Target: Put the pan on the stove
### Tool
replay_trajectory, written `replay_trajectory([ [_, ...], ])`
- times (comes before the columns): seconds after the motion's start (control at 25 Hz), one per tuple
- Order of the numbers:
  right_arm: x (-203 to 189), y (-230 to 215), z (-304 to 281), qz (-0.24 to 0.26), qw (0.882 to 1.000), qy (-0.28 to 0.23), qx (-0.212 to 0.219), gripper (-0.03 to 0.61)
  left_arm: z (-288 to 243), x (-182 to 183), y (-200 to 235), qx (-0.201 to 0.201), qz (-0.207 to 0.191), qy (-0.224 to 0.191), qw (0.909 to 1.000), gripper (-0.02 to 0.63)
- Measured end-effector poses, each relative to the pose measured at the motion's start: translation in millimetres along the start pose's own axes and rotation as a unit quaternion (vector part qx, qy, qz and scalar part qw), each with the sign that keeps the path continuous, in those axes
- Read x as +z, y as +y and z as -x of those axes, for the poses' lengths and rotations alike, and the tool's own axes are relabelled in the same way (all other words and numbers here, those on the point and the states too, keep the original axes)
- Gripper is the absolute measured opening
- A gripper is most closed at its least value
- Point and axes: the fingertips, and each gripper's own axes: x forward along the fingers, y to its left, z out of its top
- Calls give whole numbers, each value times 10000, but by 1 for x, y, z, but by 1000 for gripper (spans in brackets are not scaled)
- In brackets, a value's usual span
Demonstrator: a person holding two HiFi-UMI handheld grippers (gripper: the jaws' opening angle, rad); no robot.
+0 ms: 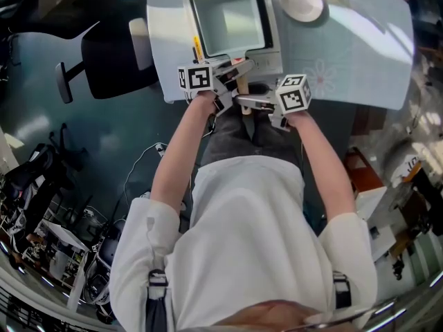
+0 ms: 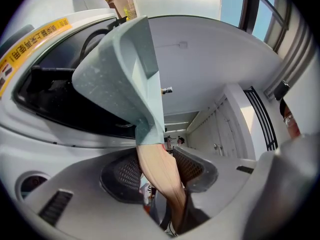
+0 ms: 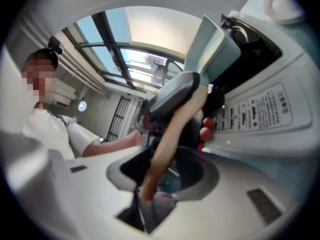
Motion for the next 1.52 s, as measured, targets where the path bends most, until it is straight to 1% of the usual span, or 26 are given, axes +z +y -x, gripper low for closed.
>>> replay_trajectory([
  [0.12, 3, 3, 2, -44, 10000, -74, 27, 172, -1, -1, 0, 57, -36, -2, 10000, 217],
  [0.24, 5, 0, 4, -50, 9999, -155, 45, 173, 0, -1, -1, 34, 8, -82, 10000, 244],
  [0.4, 11, -1, 9, -84, 9996, -285, -30, 202, 2, 4, -3, 61, -23, -230, 9997, 270],
  [0.6, 10, -8, 12, -154, 9988, -358, -311, 237, 12, 10, 3, 336, -39, -364, 9988, 296],
  [0.72, 10, -14, 15, -72, 9979, -426, -491, 242, 21, 11, 5, 513, -85, -415, 9978, 302],
  [0.84, 15, -15, 18, 10, 9964, -544, -649, 245, 32, 13, 5, 583, -86, -476, 9971, 302],
  [1.0, 20, -10, 26, 42, 9943, -658, -837, 247, 48, 16, 2, 727, -186, -549, 9957, 302],
  [1.08, 21, -10, 31, 76, 9931, -706, -928, 247, 55, 17, -1, 766, -226, -538, 9954, 302],
  [1.2, 26, -6, 38, 187, 9911, -761, -1075, 245, 63, 17, -3, 898, -436, -411, 9941, 302],
  [1.32, 38, 3, 43, 437, 9865, -845, -1334, 245, 71, 18, -7, 981, -547, -340, 9931, 302],
  [1.44, 48, 8, 50, 753, 9789, -934, -1655, 244, 78, 19, -15, 951, -584, -346, 9932, 302],
  [1.52, 45, 3, 55, 748, 9755, -973, -1825, 241, 82, 20, -20, 956, -688, -338, 9925, 302],
])
